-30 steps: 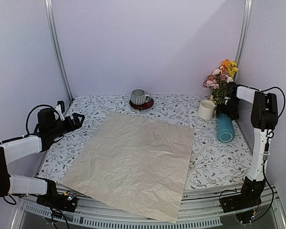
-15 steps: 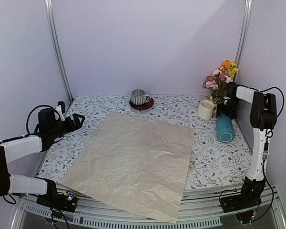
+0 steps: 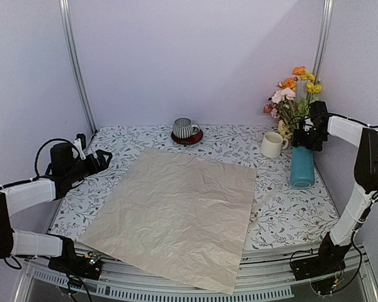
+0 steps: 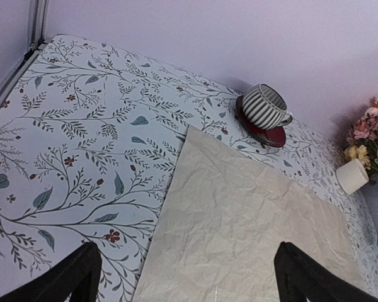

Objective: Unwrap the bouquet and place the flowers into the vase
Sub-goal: Pick up the vase from the corner of the board.

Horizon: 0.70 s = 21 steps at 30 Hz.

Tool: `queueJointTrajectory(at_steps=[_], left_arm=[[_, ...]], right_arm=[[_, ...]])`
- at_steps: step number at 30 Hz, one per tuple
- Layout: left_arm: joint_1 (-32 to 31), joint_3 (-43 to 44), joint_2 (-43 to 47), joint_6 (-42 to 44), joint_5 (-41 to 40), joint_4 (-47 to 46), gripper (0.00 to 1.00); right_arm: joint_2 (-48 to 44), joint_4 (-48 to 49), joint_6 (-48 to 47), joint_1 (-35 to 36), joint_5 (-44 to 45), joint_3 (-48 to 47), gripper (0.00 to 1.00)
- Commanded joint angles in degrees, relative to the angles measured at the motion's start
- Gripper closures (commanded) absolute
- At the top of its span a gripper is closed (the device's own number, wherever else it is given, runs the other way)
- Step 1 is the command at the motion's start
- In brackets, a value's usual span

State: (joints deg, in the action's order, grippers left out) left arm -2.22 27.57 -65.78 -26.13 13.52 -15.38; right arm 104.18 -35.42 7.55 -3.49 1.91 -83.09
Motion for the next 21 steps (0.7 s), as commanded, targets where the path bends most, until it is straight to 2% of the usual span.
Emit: queueJointTrajectory(at_steps=[1, 13, 21], left_arm=[[0.3, -0.2, 0.3, 0.8, 0.5, 0.2, 0.02], [0.4, -0.2, 0.4, 0.9, 0.4, 0.1, 0.02], [0.3, -0.2, 0.5, 0.9, 0.5, 0.1, 0.02]], right_arm=[[-10.6, 17.4, -1.4, 2.4, 1.8, 4.7, 0.40], [-28.4, 36.2, -4.1, 6.6, 4.3, 20.5, 0.46], [-36.2, 46.3, -8.4, 13.1, 3.7, 26.6, 0.46]])
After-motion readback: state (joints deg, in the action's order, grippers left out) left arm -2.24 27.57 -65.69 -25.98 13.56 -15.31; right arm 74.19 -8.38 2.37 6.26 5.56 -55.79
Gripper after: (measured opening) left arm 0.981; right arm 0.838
